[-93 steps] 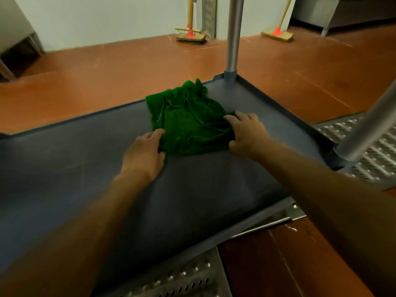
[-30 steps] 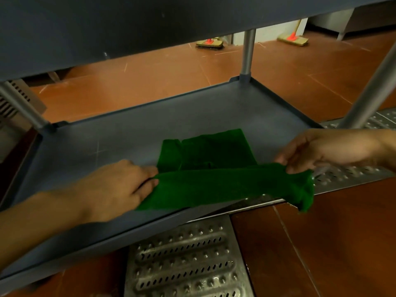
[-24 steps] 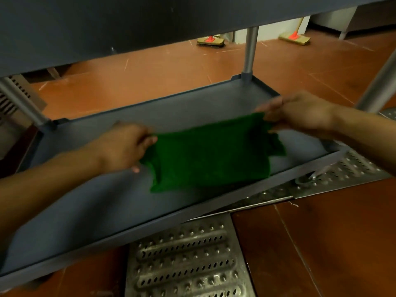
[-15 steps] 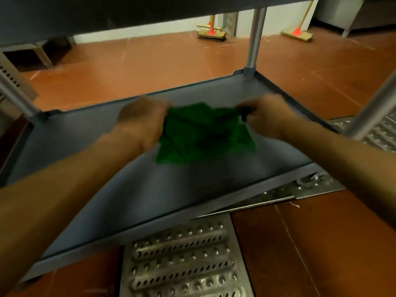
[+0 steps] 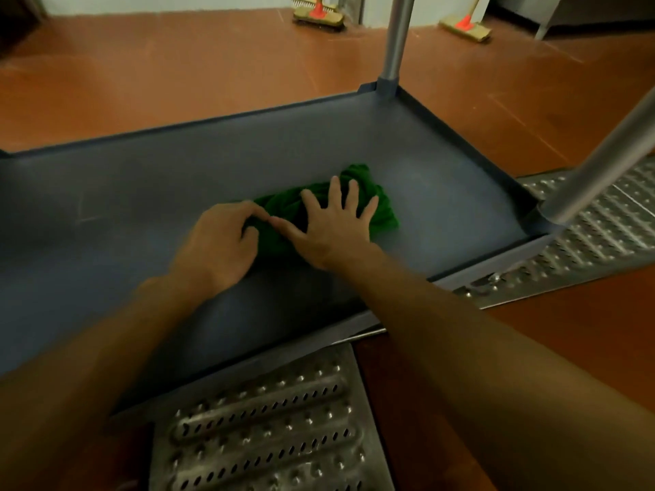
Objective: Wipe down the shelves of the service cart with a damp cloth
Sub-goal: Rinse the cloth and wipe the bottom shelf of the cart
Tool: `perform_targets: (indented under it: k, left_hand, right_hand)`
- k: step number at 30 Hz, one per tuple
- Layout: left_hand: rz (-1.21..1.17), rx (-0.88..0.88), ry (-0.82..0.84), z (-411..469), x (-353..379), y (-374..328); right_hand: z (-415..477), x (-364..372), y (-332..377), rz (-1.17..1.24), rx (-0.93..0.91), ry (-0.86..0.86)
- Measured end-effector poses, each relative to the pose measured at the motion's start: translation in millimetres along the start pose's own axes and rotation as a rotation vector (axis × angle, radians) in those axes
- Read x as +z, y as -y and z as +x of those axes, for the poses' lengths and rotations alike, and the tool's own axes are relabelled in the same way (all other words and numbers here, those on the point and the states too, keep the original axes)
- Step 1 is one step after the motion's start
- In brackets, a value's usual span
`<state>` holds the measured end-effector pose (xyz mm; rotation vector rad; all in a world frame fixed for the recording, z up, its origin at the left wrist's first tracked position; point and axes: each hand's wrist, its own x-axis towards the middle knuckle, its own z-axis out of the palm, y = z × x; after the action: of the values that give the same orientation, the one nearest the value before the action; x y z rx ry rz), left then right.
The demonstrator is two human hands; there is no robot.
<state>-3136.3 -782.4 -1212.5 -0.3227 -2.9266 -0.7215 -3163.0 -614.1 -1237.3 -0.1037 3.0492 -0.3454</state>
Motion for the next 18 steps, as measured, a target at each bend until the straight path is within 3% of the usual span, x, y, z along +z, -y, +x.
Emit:
perform_targets:
  k: [3, 5, 13, 18]
  left_hand:
    - [0.013, -0.006, -0.154, -7, 17, 4]
    - [-0.012, -0.017, -0.164, -13, 26, 1]
    - [0.052, 0.056, 0.002, -25, 22, 14]
    - [0.109, 0.013, 0.117, -39, 6, 29]
  right_hand:
    - [-2, -1, -10, 0.064, 0.008, -0.064]
    - [-2, -5, -15, 0.086, 0.010, -0.067]
    - [-21, -28, -53, 0.100, -0.049, -0.116]
    - [-40, -50, -97, 0.190, 0.053, -0.164]
